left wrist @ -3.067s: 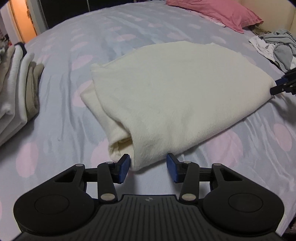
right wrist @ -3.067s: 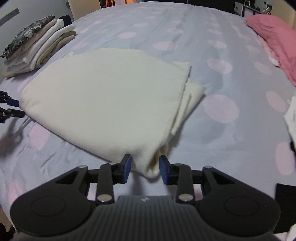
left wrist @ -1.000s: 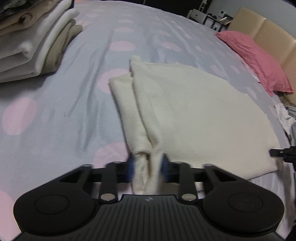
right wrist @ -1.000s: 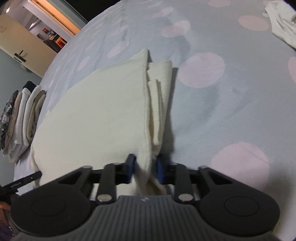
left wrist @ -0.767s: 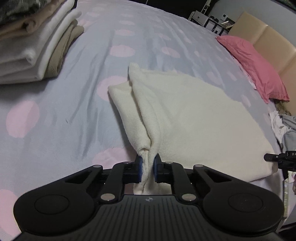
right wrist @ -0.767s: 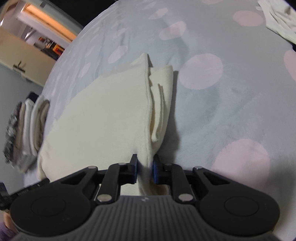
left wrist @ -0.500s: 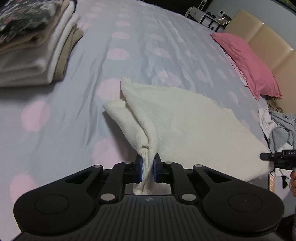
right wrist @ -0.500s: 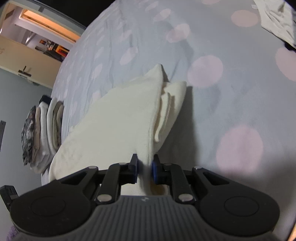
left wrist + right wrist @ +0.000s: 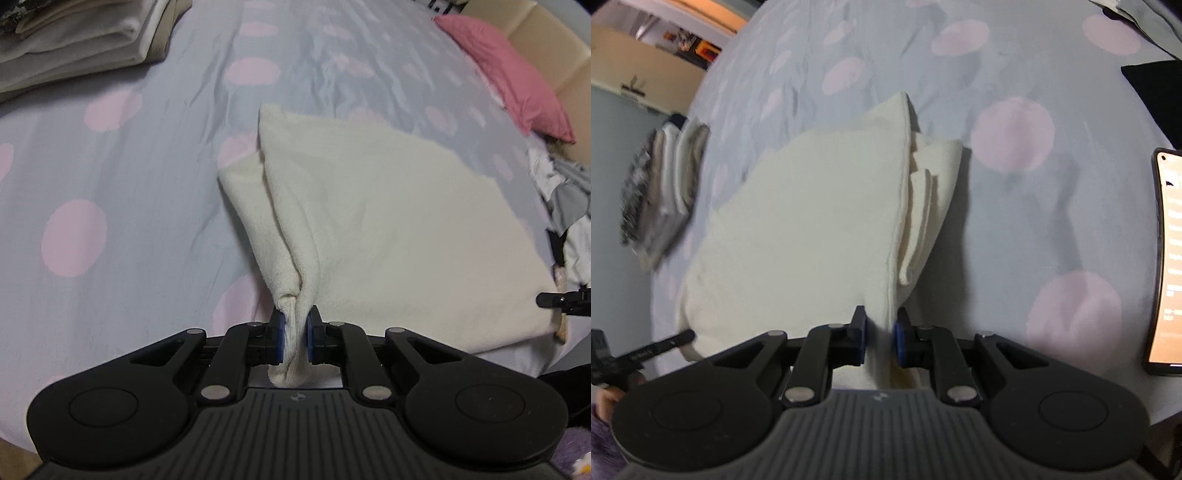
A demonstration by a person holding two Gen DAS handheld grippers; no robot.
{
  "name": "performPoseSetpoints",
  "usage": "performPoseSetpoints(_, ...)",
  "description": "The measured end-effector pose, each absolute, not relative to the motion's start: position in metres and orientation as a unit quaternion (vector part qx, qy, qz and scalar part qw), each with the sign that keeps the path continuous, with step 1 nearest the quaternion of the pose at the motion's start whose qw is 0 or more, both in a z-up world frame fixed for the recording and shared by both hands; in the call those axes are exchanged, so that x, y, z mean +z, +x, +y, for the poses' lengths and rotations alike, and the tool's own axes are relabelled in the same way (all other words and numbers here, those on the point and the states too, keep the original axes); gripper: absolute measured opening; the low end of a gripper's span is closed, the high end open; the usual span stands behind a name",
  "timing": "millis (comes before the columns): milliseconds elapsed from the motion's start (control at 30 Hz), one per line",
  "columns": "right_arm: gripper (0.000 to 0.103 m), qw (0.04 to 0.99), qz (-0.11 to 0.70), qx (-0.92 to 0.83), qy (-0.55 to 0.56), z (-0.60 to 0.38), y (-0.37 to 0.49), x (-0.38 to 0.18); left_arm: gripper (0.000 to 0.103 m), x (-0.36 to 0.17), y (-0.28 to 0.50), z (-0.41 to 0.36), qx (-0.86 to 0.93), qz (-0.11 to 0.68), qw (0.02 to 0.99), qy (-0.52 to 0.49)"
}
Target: Fold clothes
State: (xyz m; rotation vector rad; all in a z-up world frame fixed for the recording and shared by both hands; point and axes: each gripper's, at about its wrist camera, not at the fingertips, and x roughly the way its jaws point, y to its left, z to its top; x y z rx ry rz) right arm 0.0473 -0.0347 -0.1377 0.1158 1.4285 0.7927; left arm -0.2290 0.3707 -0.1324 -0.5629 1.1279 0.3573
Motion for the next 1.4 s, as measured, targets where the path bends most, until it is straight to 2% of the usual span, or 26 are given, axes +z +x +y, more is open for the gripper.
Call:
performPoseSetpoints(200, 0.019, 0.682, 0.648, 0.340, -0.006, -0.022, 0.043, -0.163, 0.014, -0.153, -0.225, 0.368, 0.170, 0.555, 0.779, -0.238)
performPoseSetpoints(267, 0.032, 0.686, 0.645, 0.337, -0.010, -0.023, 0.043, -0.162, 0.018, -0.151, -0.226, 0.369, 0.168, 0.555, 0.780, -0.235)
performPoseSetpoints(300, 0.034, 0.688, 0.644, 0.336, -0.013, -0.024, 0.043, -0.161, 0.019, -0.149, -0.227, 0.369, 0.167, 0.554, 0.781, -0.235)
performPoseSetpoints(367, 0.045, 0.698, 0.631, 0.338, -0.012, -0.028, 0.044, -0.152, 0.025, -0.142, -0.228, 0.370, 0.169, 0.549, 0.786, -0.228)
performPoseSetpoints(467, 0.049, 0.719, 0.610, 0.334, 0.004, -0.034, 0.053, -0.141, 0.032, -0.125, -0.231, 0.377, 0.173, 0.515, 0.806, -0.236)
performPoseSetpoints(600, 0.049, 0.732, 0.598, 0.325, 0.032, -0.037, 0.069, -0.136, 0.034, -0.113, -0.227, 0.394, 0.194, 0.465, 0.823, -0.263)
performPoseSetpoints(700, 0.049, 0.742, 0.588, 0.320, 0.032, -0.026, 0.083, -0.136, 0.034, -0.117, -0.212, 0.398, 0.204, 0.457, 0.826, -0.260)
performPoseSetpoints(933, 0.049, 0.744, 0.591, 0.308, 0.059, -0.011, 0.104, -0.150, 0.035, -0.150, -0.181, 0.401, 0.220, 0.494, 0.808, -0.234)
performPoseSetpoints(1033, 0.049, 0.732, 0.607, 0.301, 0.074, -0.008, 0.111, -0.163, 0.041, -0.159, -0.180, 0.404, 0.223, 0.501, 0.802, -0.236)
performPoseSetpoints(1233, 0.050, 0.724, 0.615, 0.305, 0.071, 0.000, 0.113, -0.179, 0.044, -0.163, -0.181, 0.414, 0.228, 0.501, 0.791, -0.267)
performPoseSetpoints(1300, 0.045, 0.725, 0.613, 0.307, 0.061, 0.003, 0.111, -0.179, 0.044, -0.162, -0.180, 0.414, 0.229, 0.503, 0.789, -0.269)
performPoseSetpoints(1367, 0.026, 0.722, 0.614, 0.311, 0.070, 0.004, 0.111, -0.181, 0.044, -0.160, -0.180, 0.413, 0.231, 0.502, 0.789, -0.269)
performPoseSetpoints(1400, 0.024, 0.719, 0.615, 0.312, 0.079, 0.004, 0.111, -0.182, 0.043, -0.157, -0.180, 0.412, 0.230, 0.499, 0.792, -0.267)
